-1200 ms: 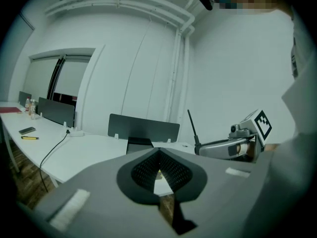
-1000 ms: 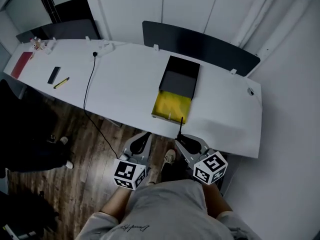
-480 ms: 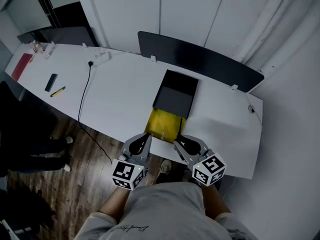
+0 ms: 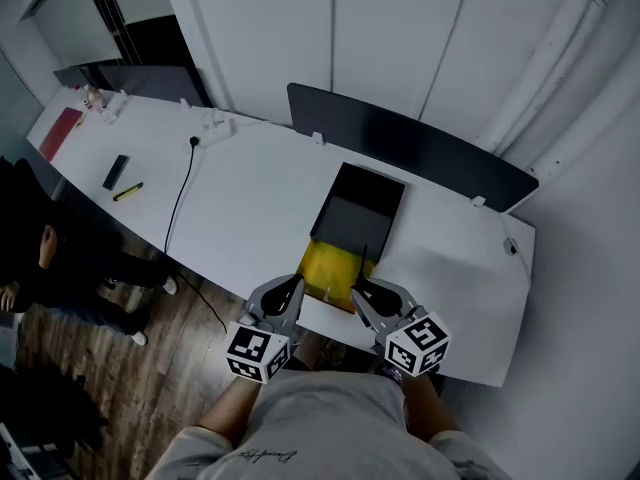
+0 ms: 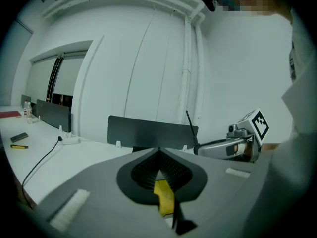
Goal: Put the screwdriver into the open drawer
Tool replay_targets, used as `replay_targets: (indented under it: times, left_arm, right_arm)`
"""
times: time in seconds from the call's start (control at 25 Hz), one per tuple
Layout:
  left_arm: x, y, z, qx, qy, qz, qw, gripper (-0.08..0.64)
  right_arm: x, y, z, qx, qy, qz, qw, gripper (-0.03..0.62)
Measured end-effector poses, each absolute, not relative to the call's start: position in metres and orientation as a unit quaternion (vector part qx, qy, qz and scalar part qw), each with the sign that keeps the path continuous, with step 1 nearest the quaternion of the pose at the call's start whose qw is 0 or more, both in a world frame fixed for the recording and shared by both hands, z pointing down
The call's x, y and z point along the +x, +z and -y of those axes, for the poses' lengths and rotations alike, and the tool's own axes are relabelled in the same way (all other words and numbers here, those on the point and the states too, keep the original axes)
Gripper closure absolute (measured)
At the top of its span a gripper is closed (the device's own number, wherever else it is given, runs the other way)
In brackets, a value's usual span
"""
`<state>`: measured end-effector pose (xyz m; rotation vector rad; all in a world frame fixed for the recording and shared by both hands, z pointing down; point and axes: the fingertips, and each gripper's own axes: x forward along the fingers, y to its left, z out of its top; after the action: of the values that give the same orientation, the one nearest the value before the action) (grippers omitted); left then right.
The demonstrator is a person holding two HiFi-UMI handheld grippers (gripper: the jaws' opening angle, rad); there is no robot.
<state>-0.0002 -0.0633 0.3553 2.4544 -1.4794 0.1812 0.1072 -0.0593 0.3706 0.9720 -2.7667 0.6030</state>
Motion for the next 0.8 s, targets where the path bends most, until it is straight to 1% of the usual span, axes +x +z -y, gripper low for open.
replay_targets:
  times: [0.48, 0.8]
  left_arm:
    - [-0.019, 0.361, 0.083, 0.858, 0.066, 0.489, 0.141, 0.561]
    - [-0.034, 0.375, 0.1, 0.866, 0.072, 0.472, 0.146, 0.561]
  right_arm:
    - [0.094, 0.379, 0.076, 0.348, 0.199, 0.91, 0.106, 0.494]
    - [0.082, 0.398, 0.09, 0.363, 0.187, 0.899, 0.155, 0.494]
